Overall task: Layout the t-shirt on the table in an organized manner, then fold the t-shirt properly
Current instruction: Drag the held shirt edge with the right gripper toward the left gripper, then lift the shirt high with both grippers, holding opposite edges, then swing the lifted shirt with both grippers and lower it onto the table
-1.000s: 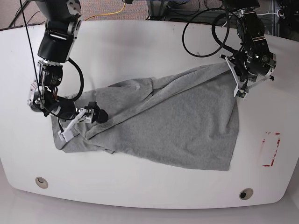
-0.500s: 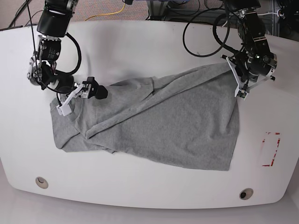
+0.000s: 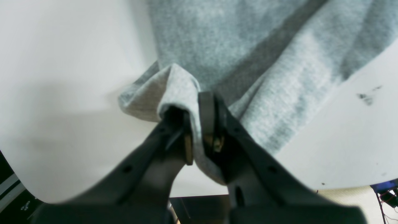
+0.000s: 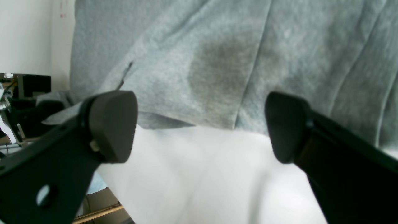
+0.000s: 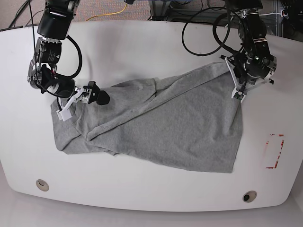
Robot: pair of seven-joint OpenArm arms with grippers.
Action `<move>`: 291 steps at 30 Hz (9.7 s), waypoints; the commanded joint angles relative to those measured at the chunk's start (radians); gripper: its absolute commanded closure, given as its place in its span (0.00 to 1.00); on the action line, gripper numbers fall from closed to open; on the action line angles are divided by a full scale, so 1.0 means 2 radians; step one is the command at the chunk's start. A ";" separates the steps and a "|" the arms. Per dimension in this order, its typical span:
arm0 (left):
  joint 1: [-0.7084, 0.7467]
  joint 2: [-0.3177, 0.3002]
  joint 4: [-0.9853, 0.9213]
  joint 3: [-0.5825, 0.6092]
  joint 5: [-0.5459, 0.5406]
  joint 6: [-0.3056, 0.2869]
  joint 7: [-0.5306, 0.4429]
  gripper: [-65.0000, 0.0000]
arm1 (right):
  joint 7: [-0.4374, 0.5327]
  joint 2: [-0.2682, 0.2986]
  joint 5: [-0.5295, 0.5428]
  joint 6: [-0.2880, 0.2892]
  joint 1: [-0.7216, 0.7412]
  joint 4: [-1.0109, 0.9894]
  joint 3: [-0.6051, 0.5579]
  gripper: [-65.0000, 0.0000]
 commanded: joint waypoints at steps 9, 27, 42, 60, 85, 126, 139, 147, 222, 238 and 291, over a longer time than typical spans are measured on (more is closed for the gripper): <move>-0.006 -0.003 0.008 -0.001 0.002 0.000 -0.001 1.00 | 0.006 -0.012 0.012 0.001 0.014 0.007 0.002 0.06; -0.007 -0.003 0.008 -0.001 0.002 0.000 -0.001 1.00 | 0.005 -0.018 0.014 0.001 0.014 0.007 -0.026 0.06; -0.007 -0.003 0.008 -0.001 0.002 0.000 -0.001 1.00 | 0.005 -0.032 0.014 0.004 0.015 0.007 -0.026 0.32; -0.007 -0.004 0.008 -0.001 0.002 0.000 -0.001 1.00 | 0.005 -0.032 0.014 0.004 0.016 0.008 -0.027 1.00; -0.006 -0.011 0.008 -0.001 0.002 0.000 -0.001 1.00 | 0.006 -0.026 0.009 -0.002 0.003 0.038 -0.026 0.79; -0.005 -0.009 0.008 -0.002 0.002 0.000 -0.001 1.00 | 0.017 -0.036 0.014 -0.025 0.033 -0.023 -0.081 0.35; -0.006 -0.009 0.008 -0.002 0.002 0.000 -0.001 1.00 | 0.017 -0.038 0.014 -0.025 0.035 -0.022 -0.080 1.00; -0.008 -0.009 0.008 -0.001 0.001 0.000 -0.001 1.00 | 0.017 -0.019 0.014 -0.025 0.026 0.027 -0.079 1.00; -0.721 0.067 -0.073 0.042 0.002 0.035 -0.001 1.00 | 0.043 0.231 0.010 0.025 0.612 -0.180 -0.327 1.00; -0.721 0.064 -0.092 0.041 0.001 0.033 -0.001 1.00 | 0.021 0.236 0.014 0.025 0.612 -0.175 -0.324 1.00; -0.721 0.064 -0.137 0.041 -0.001 0.033 -0.001 1.00 | -0.004 0.242 -0.029 0.033 0.612 -0.139 -0.305 1.00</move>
